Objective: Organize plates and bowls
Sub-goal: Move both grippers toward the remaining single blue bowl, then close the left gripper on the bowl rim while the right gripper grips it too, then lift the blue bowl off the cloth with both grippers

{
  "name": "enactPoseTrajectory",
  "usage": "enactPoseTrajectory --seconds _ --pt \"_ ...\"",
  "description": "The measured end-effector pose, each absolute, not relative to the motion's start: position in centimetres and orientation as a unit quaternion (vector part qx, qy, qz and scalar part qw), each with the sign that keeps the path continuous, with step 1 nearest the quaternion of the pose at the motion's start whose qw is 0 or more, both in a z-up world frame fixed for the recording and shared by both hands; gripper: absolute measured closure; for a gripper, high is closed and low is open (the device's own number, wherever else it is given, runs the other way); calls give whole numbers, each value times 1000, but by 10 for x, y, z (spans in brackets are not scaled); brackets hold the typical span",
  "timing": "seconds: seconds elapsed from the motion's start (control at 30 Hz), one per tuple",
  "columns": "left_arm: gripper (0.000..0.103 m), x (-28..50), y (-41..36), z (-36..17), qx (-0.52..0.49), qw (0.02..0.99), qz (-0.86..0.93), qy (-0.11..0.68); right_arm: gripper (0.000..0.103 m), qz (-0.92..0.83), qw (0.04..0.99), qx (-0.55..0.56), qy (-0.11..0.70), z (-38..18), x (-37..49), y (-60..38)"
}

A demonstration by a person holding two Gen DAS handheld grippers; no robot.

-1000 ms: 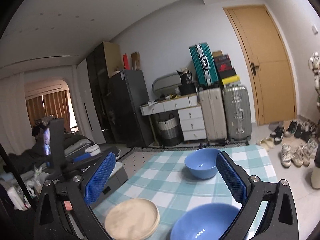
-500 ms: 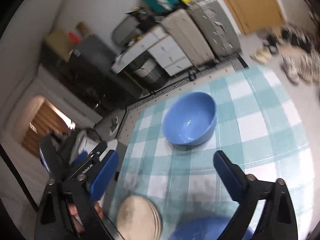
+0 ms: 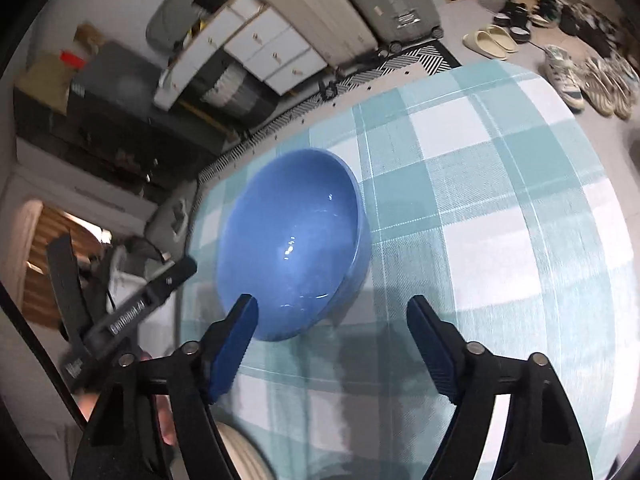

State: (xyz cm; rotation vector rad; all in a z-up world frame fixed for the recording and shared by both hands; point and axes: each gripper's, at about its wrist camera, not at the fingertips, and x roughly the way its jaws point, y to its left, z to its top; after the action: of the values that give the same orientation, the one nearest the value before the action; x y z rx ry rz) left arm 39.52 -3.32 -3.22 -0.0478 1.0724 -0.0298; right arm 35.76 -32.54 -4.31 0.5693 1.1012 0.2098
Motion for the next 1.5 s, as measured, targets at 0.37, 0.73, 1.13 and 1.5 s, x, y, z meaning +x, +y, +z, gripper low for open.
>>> enactPoseTrajectory --seconds 0.37,0.73,1.13,1.5 --pt "16 418 -56 -64 -28 834 -26 550 51 81 777 295 550 -80 394 -333" --pt "67 425 -60 -86 -48 816 -40 574 78 84 768 297 562 -92 410 -330" --pt "93 416 -66 -84 -58 818 -42 571 90 63 786 248 563 -85 416 -310" --pt "97 393 -58 -63 -70 821 -45 564 93 69 795 231 556 -72 401 -301"
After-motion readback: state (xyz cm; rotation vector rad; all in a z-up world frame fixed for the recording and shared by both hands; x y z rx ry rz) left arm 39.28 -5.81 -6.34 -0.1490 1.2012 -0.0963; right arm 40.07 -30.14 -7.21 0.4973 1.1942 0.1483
